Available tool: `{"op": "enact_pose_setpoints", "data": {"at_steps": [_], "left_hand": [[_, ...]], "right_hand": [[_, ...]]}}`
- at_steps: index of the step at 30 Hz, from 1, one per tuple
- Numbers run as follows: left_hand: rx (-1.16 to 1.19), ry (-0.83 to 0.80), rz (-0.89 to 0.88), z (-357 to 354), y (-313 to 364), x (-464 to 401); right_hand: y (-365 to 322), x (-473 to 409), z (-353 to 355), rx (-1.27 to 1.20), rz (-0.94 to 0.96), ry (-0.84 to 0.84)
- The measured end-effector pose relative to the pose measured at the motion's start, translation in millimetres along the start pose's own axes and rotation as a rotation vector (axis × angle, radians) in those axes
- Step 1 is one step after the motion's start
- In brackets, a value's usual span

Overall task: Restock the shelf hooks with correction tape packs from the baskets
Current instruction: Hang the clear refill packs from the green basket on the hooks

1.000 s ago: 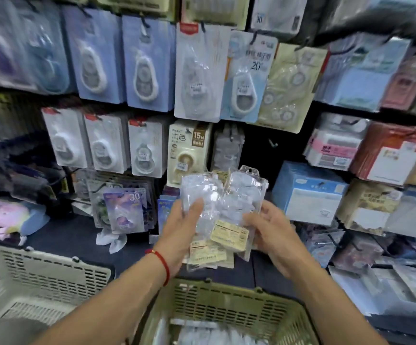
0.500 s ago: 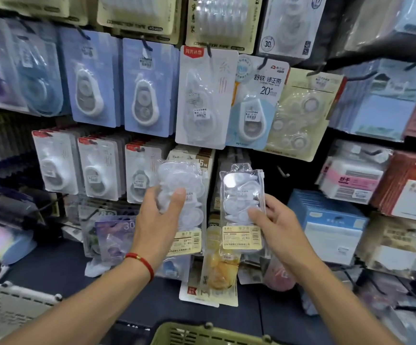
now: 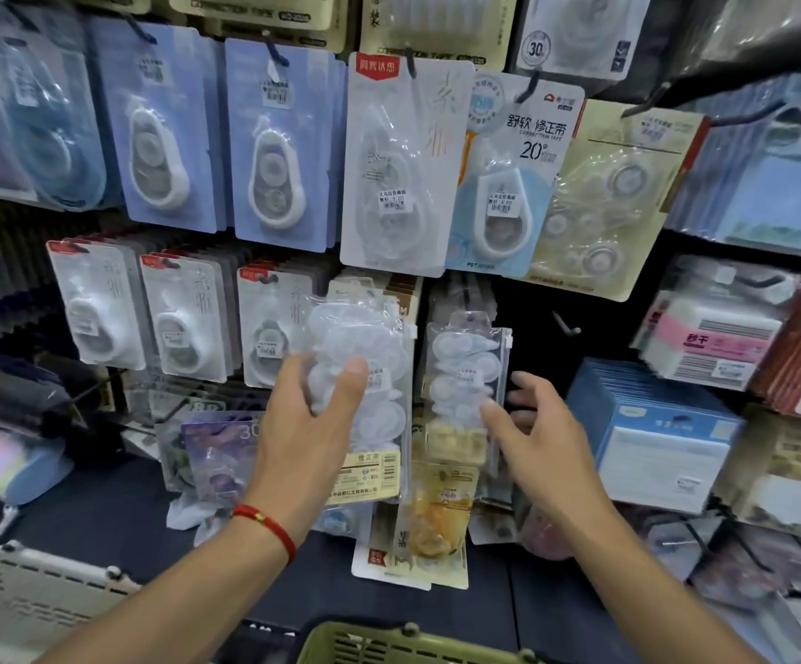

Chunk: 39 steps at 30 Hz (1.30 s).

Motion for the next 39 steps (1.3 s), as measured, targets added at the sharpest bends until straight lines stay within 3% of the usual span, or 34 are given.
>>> {"op": "enact_pose_setpoints", "data": {"at_steps": [2, 6, 9, 18, 23, 31, 39], "left_hand": [[0.002, -0.008, -0.006, -2.7, 3.6, 4.1], [0.038, -0.052, 0.001, -10.2, 4.0, 7.2], [0.134, -0.079, 0.053, -16.6, -0.4, 10.8], [0.395, -0.146, 0.398, -17.2, -7.4, 7.7], [0.443, -0.128, 0.371, -9.2, -5.1, 5.1], [0.503, -0.065, 0.290, -1.9, 4.8, 3.2], [0.600, -0.047, 0.317, 2.9, -3.1, -3.4]], "right_hand": [[-3.3, 3.3, 1.1, 0.019, 0.034, 0.036], [-19.1, 19.5, -21.6, -0.204, 0.113, -0.276], [-24.2, 31.1, -35.8, -0.225, 0.141, -0.355], [-18.3, 27.4, -29.1, -0.432, 0.054, -0.308], [-15.9, 19.4, -11.0, -0.581, 0.023, -0.124], [-15.7, 14.1, -8.2, -0.490, 0.045, -0.082], [-18.2, 13.2, -1.7, -0.426, 0.061, -0.027]]}}
Point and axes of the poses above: each hand's wrist, its own x-axis away from the middle knuckle, its own z-axis out of the back of the hand, y = z × x, the point moved 6 cm from there along -x, towards the middle knuckle, and after that the axes turned 4 degrees about -z, right-handed, at the moved point
